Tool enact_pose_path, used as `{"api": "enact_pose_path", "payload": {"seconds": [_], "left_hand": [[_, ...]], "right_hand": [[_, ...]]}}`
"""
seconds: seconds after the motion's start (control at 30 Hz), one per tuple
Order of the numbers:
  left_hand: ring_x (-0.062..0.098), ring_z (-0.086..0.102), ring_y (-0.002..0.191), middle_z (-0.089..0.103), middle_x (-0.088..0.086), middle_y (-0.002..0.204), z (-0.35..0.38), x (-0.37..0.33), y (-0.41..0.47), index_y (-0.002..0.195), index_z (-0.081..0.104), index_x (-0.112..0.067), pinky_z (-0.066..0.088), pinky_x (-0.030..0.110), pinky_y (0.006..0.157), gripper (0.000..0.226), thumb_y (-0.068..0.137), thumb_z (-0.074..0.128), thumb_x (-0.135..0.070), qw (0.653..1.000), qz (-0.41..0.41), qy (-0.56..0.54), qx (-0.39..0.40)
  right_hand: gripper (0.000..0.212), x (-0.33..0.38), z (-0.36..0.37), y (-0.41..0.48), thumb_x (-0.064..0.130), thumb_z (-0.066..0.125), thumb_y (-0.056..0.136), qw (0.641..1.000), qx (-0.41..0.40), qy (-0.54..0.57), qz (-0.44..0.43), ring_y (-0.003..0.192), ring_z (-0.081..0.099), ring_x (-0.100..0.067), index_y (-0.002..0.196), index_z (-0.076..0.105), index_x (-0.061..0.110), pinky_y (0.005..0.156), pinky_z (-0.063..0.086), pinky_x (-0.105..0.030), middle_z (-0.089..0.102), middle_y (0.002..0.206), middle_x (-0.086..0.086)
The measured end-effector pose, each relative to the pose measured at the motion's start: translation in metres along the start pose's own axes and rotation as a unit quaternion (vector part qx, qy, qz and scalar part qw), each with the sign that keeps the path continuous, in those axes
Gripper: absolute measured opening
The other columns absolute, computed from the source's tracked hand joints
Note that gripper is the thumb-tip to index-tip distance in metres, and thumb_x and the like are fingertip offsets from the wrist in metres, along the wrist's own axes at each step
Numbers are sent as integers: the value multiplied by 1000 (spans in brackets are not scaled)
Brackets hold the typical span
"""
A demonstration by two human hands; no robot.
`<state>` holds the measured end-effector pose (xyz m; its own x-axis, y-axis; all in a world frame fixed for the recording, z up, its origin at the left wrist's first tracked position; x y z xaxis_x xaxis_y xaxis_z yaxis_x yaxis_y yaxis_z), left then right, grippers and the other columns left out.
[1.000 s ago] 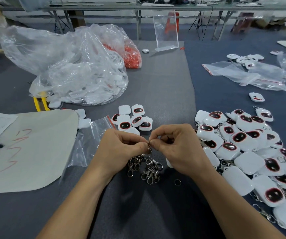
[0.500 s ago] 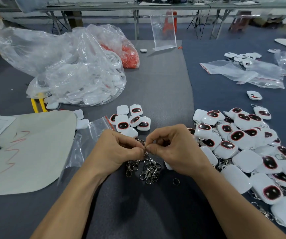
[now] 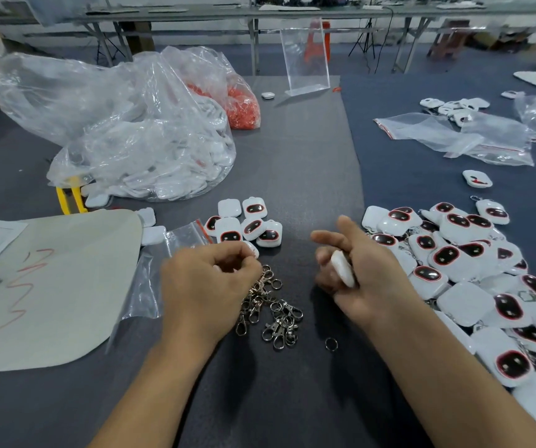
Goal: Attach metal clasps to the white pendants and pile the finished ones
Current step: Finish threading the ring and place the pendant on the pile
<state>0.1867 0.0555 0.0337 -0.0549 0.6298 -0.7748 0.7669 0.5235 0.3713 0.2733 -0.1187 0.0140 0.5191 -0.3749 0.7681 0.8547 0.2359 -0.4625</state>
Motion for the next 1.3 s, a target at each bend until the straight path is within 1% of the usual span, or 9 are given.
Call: {"api": "enact_pose_path", "payload": {"seconds": [0.07,0.17,0.3,0.4,0.53,0.77,0.93,1.13,1.3], "left_hand": [[12,51,54,52,-8,51,0,-6,-4,70,65,-29,43,27,56,6,70,65,-35,990,70,122,-11],[20,50,55,49,-7,49,7,-10,-10,63,64,-25,43,30,53,14,71,64,-36,970,121,210,32],[21,51,52,52,-3,50,17,-13,-14,56,59,-19,26,25,49,20,66,69,-32,939,206,265,75],[15,49,58,53,-7,53,26,-10,-14,58,56,-20,25,25,52,23,71,69,-34,938,221,244,109],[16,56,69,59,-9,62,31,-3,-11,70,72,-24,44,32,57,15,75,65,-37,959,161,180,145],[14,54,77,63,-9,70,31,2,-5,79,77,-26,45,40,68,23,77,59,-40,968,122,119,186],[12,53,81,67,-10,76,30,2,-5,89,80,-31,43,37,72,26,79,58,-40,967,122,102,201],[16,55,72,63,-6,67,29,0,-7,79,77,-26,45,39,67,23,78,58,-38,969,120,99,194],[10,56,61,60,-11,58,29,4,-6,82,77,-31,42,30,59,19,77,61,-39,973,89,89,192]], "right_hand": [[38,2,0,-1,38,51,103,999,10,14,45,40,40,-13,94,67,4,52,26,-25,56,62,-8],[22,-2,9,-6,8,44,88,997,41,34,54,52,45,-18,102,60,4,54,29,-28,56,79,-12],[36,-4,11,-3,-18,54,87,995,10,-72,-63,60,55,-17,107,57,12,58,42,-27,63,95,-13],[42,-1,5,0,-14,71,80,966,3,-217,-137,69,62,-18,102,60,20,61,50,-29,69,96,-12],[29,7,0,1,0,82,75,898,39,-385,-211,71,63,-13,85,74,27,75,59,-44,77,83,-2],[33,8,0,2,1,69,82,870,83,-443,-201,57,60,-10,92,75,31,56,48,-27,71,71,3],[34,4,2,1,7,76,80,868,78,-441,-214,49,64,-17,94,58,33,51,47,-31,72,77,-5],[29,2,2,2,20,79,70,856,92,-458,-223,46,65,-19,89,62,33,50,46,-30,72,67,-1],[30,2,1,5,23,79,67,854,90,-463,-219,45,64,-17,90,63,34,48,45,-28,72,64,-3]]}}
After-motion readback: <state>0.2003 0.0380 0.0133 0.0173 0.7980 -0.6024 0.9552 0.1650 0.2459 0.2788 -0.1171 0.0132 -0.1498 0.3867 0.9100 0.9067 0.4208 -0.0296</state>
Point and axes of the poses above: each hand's wrist, its own y-axis towards the middle knuckle, its own z-axis out of the palm, x = y × z, the point moved 3 cm from there along y, towards the middle knuckle
